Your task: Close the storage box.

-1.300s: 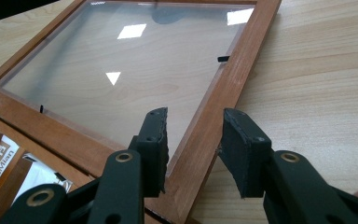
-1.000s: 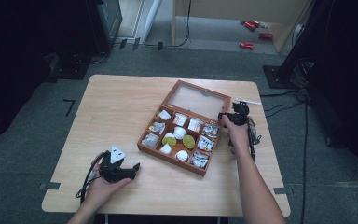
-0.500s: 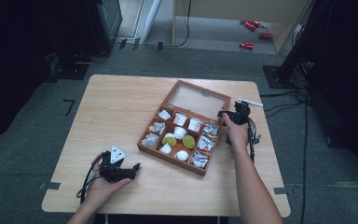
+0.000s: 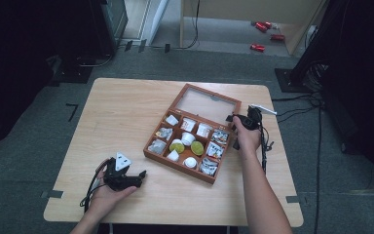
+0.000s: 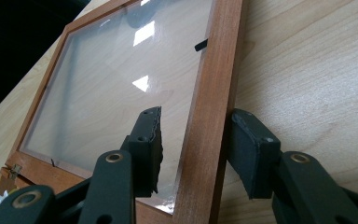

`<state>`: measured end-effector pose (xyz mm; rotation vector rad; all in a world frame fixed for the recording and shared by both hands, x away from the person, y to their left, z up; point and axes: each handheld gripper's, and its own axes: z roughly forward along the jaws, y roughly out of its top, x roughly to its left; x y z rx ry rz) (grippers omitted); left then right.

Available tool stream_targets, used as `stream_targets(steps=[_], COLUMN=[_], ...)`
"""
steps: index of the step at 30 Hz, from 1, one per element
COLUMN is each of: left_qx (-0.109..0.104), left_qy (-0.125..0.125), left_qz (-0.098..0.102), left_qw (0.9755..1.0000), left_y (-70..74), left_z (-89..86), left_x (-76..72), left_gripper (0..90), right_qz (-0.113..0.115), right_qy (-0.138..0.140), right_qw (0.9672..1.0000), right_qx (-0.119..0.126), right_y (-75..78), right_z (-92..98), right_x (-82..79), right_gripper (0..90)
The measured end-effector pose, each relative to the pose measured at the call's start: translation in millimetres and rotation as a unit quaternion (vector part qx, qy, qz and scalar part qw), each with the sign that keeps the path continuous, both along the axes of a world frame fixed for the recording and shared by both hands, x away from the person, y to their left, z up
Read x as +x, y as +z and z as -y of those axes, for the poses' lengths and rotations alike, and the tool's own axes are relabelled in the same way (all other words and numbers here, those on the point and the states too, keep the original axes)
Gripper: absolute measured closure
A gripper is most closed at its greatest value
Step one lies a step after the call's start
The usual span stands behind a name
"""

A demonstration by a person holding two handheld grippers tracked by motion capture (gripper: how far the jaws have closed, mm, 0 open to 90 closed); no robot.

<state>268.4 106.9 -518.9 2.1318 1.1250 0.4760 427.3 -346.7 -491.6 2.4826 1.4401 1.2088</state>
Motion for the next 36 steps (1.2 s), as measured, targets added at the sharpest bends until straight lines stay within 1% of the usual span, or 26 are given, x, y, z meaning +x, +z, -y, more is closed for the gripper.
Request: stream_targets(steps=[2, 3, 5, 9, 11, 13, 20, 24, 27, 30, 34, 35, 36], left_qx=[0.000, 0.000, 0.000, 0.000, 0.000, 0.000, 0.000, 0.000, 0.000, 0.000, -0.001, 0.000, 0.000], left_qy=[0.000, 0.000, 0.000, 0.000, 0.000, 0.000, 0.000, 0.000, 0.000, 0.000, -0.001, -0.001, -0.001], left_qz=[0.000, 0.000, 0.000, 0.000, 0.000, 0.000, 0.000, 0.000, 0.000, 0.000, 0.001, 0.000, 0.000], left_qw=[1.0000, 1.0000, 1.0000, 1.0000, 1.0000, 1.0000, 1.0000, 1.0000, 1.0000, 1.0000, 1.0000, 1.0000, 1.0000], left_y=[0.0, 0.0, 0.0, 0.0, 0.0, 0.0, -0.1, -0.1, -0.1, -0.1, -0.2, -0.1, -0.1], left_z=[0.0, 0.0, 0.0, 0.0, 0.0, 0.0, 0.1, 0.1, 0.1, 0.1, 0.3, 0.2, 0.3], left_x=[0.0, 0.0, 0.0, 0.0, 0.0, 0.0, 0.0, 0.0, 0.0, 0.0, 0.1, 0.1, 0.1], left_gripper=[14.9, 14.9, 14.9, 14.9, 14.9, 14.9, 14.9, 14.9, 14.9, 14.9, 14.9, 14.9, 14.9], right_qz=[-0.001, 0.000, 0.011, 0.028, 0.034, 0.036, 0.039, 0.050, 0.068, 0.088, 0.117, 0.128, 0.138], right_qy=[0.002, 0.000, -0.003, -0.007, -0.007, -0.008, -0.008, -0.007, 0.000, 0.006, 0.015, 0.019, 0.022], right_qw=[1.0000, 1.0000, 0.9999, 0.9994, 0.9991, 0.9989, 0.9989, 0.9985, 0.9976, 0.9960, 0.9920, 0.9902, 0.9888], right_qx=[-0.005, -0.003, 0.006, 0.021, 0.025, 0.029, 0.025, 0.024, 0.009, -0.007, -0.045, -0.051, -0.053], right_y=[1.3, 1.6, 0.6, -4.6, -5.4, -5.9, -4.5, -3.7, -0.7, 3.8, 11.4, 13.3, 15.2], right_z=[-0.6, 0.0, 2.5, 5.4, 6.3, 7.0, 6.5, 7.2, 6.4, 5.4, 1.1, 0.0, -0.9], right_x=[0.2, -0.1, -2.1, -5.8, -7.3, -7.8, -8.4, -10.0, -12.1, -14.8, -19.8, -21.5, -23.3], right_gripper=[56.8, 58.2, 60.5, 61.8, 62.4, 62.8, 63.3, 64.5, 65.4, 67.0, 69.0, 70.4, 72.0])
